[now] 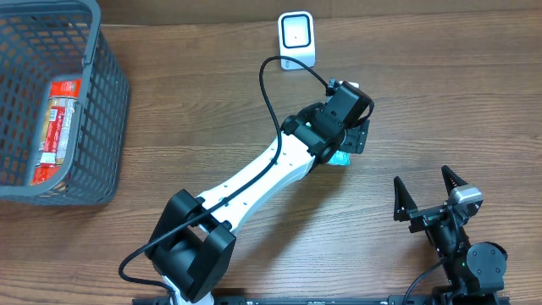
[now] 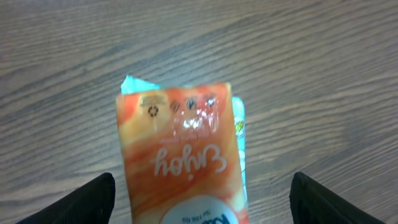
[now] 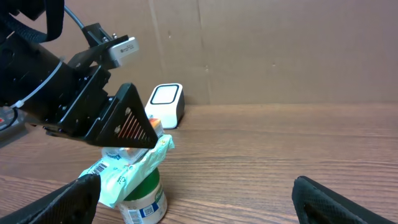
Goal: Scan the item barcode
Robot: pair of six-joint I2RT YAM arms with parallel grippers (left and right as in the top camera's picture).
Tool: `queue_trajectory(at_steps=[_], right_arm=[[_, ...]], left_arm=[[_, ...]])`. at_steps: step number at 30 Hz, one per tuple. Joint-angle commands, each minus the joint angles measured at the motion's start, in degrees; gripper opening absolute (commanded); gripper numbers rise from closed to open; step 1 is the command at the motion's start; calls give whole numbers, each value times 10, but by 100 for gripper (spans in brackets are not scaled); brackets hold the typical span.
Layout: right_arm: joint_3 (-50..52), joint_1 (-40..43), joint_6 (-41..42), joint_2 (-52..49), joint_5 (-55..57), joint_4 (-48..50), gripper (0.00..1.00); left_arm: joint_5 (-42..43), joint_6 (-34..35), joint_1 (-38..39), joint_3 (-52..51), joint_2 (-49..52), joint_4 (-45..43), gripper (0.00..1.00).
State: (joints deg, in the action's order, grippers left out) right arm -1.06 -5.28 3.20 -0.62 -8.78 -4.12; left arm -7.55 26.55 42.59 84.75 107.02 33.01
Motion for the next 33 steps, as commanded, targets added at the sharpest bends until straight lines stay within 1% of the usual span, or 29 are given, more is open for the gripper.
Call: queue_trajectory(at_steps=[1,4,5,11,20,23,29,31,33], right_arm=[[6,2,2,4,-3,3,100],[6,2,2,4,-3,3,100],[6,2,2,4,-3,3,100],[6,2,2,4,-3,3,100],[6,2,2,4,-3,3,100],[6,2,2,4,-3,3,100],[6,2,2,4,-3,3,100],[6,2,2,4,-3,3,100],[6,2,2,4,-3,3,100]], left_arm=[[-5,-12,-3,9,5,2,79],[-6,-12,-5,9,9,-6,61],[-5,-12,-6,9,9,-9,57],[-5,-12,-9,9,9,-1,55],[-6,-13,-10,9,9,12,36],[-6,-13,-10,9,9,12,25],[-8,-13,-10,9,9,12,24],[-37,-13,-11,12,5,11,21],[-52,-13,-15,17,-5,15,21]])
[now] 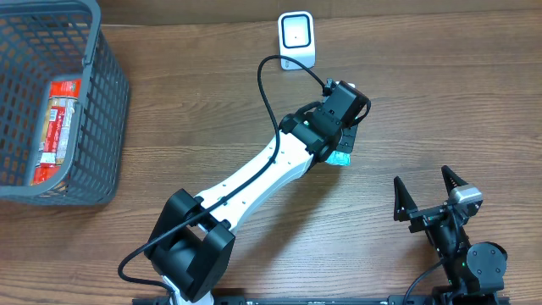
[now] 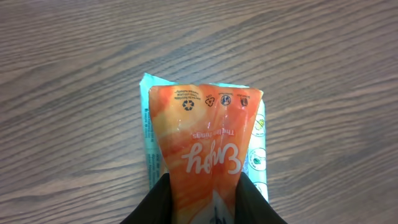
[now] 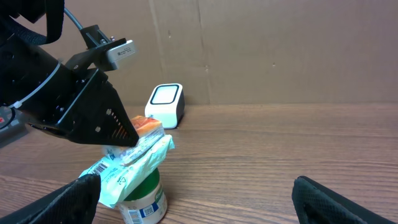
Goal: Scan the item barcode
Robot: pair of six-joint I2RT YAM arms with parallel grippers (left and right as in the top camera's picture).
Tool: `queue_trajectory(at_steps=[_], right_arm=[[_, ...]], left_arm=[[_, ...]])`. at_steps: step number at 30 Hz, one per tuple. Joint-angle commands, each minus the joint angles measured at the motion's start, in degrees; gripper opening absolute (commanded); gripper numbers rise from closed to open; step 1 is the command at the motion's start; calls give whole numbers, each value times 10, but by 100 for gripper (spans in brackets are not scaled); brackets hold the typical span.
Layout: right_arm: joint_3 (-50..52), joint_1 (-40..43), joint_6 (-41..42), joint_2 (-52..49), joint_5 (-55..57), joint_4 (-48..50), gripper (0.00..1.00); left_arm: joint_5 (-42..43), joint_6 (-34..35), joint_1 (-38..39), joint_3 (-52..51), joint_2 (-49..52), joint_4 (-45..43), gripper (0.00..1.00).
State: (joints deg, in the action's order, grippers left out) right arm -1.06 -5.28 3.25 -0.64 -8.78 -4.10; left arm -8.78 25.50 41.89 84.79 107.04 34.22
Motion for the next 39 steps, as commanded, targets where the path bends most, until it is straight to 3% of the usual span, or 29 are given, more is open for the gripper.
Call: queue_trajectory(at_steps=[1,6,20,39], right_arm=[[6,2,1,4,-3,3,100],[6,2,1,4,-3,3,100],[6,2,1,4,-3,3,100],[6,2,1,4,-3,3,100]], left_arm=[[-43,-2,-11,17,-14,3,20],[-41,-2,-30,17,-57,21,9],[-41,-2,-59,16,-49,222,6],[-36,46,-59,16,65,247,6]])
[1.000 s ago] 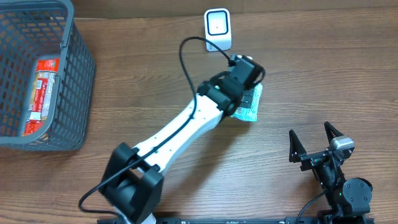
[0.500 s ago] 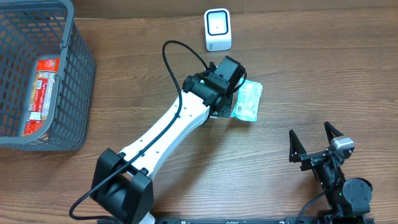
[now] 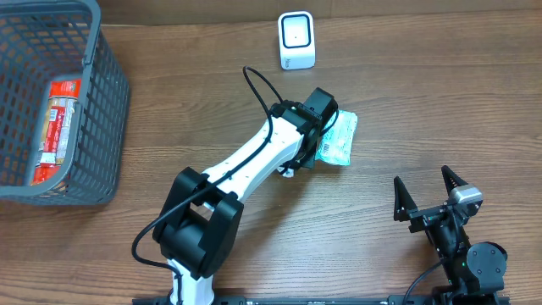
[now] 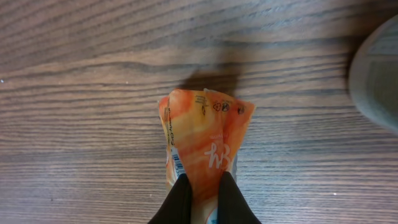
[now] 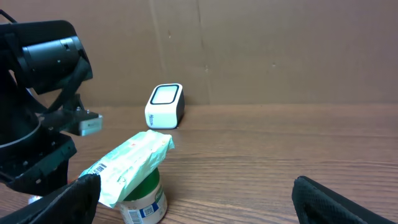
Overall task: Scan the item barcode
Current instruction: 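Lower the orange packet onto the table and open the left gripper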
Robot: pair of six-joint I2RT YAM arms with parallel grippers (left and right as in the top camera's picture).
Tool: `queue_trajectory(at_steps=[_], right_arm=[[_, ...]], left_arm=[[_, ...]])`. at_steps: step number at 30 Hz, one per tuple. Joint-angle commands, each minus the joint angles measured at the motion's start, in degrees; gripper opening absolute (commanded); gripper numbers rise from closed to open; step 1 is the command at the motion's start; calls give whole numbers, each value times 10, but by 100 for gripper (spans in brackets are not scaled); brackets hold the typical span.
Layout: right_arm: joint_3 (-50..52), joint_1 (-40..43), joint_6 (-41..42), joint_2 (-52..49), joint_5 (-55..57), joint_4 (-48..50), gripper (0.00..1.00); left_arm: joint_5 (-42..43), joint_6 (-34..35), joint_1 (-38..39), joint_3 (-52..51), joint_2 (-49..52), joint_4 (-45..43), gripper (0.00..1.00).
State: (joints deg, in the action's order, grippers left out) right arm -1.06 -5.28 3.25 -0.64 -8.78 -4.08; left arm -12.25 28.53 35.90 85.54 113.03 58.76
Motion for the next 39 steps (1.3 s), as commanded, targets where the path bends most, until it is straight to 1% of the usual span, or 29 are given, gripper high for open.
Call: queue_trajectory(at_steps=[1,13,23,26,29,30,33,35,36,37,39], right_arm=[[6,2,1,4,-3,2,100],[6,2,1,4,-3,2,100],[6,2,1,4,-3,2,100],[6,2,1,4,-3,2,100],[6,2,1,4,-3,2,100],[6,2,1,4,-3,2,100],[6,2,1,4,-3,2,100],[6,2,1,4,-3,2,100],[6,2,1,4,-3,2,100],[6,2,1,4,-3,2,100],[6,2,1,4,-3,2,100]], left_arm=[[-1,15,1,8,5,2,6],[18,15,2,8,5,6,7],[19,15,2,8,5,8,15],[27,15,2,8,5,8,24],[31,15,2,8,5,8,28],[31,15,2,8,5,8,32],[31,15,2,8,5,7,46],[31,15,1,8,5,5,63],[30,14,1,8,5,4,67],[29,14,1,8,5,3,75],[29,14,0,8,5,1,80]])
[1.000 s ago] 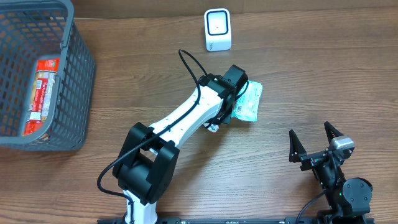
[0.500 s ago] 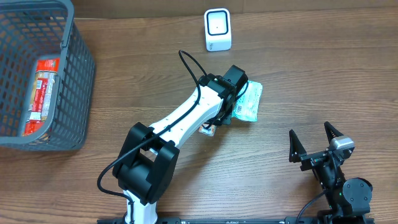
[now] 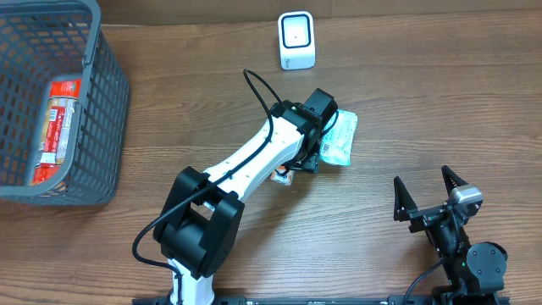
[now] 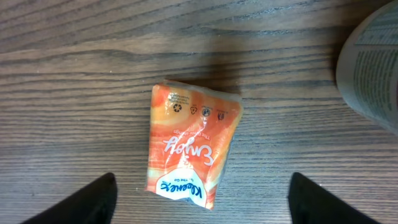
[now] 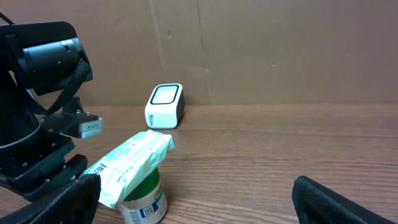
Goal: Scan the item barcode
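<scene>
An orange Kleenex tissue pack (image 4: 193, 146) lies flat on the wooden table, label up. My left gripper (image 4: 202, 202) stands open above it, one finger on each side and neither touching it. From overhead only a sliver of the pack (image 3: 282, 176) shows beside the left wrist. The white scanner (image 3: 296, 40) stands at the far edge of the table. My right gripper (image 5: 199, 205) is open and holds nothing at the near right.
A pale green pack (image 5: 134, 163) with a barcode rests on a green-lidded can (image 5: 144, 198), just right of the left gripper. A grey basket (image 3: 102, 102) holding a red packet (image 3: 55, 127) stands at the far left.
My left gripper has opened and let go of the orange pack. The pack now lies flat on the table between the fingers. The right arm has not moved.
My left gripper was open over the orange pack, which lay on the green pack on the can. Then it was shut on the orange pack. Then it held the pack low over the table left of the can, and now the pack lies there released.
</scene>
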Robot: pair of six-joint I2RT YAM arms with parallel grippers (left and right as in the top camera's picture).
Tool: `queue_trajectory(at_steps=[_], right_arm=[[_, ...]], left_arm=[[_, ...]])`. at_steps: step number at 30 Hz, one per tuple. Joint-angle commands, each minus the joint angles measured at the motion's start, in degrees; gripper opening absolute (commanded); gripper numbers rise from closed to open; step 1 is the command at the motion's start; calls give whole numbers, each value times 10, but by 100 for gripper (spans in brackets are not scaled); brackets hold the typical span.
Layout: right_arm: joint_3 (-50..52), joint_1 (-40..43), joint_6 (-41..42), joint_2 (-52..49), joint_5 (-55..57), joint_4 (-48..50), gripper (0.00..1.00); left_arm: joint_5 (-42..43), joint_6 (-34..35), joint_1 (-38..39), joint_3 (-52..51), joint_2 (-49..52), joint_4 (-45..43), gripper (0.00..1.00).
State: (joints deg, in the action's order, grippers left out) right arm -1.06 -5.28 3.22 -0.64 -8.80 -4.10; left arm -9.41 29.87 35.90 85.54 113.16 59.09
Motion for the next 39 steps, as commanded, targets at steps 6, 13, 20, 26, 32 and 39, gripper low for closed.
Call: queue_trajectory(at_steps=[6,13,20,26,32,39], right_arm=[[6,2,1,4,-3,3,100],[6,2,1,4,-3,3,100],[6,2,2,4,-3,3,100],[6,2,2,4,-3,3,100],[6,2,2,4,-3,3,100],[6,2,1,4,-3,3,100]], left_arm=[[9,-1,-18,8,4,-8,85],[126,-73,-64,8,4,-29,85],[252,-147,-110,8,4,-44,100],[260,-147,-121,8,4,-45,80],[242,-144,-103,8,10,-47,75],[241,-138,-87,8,35,-54,71]])
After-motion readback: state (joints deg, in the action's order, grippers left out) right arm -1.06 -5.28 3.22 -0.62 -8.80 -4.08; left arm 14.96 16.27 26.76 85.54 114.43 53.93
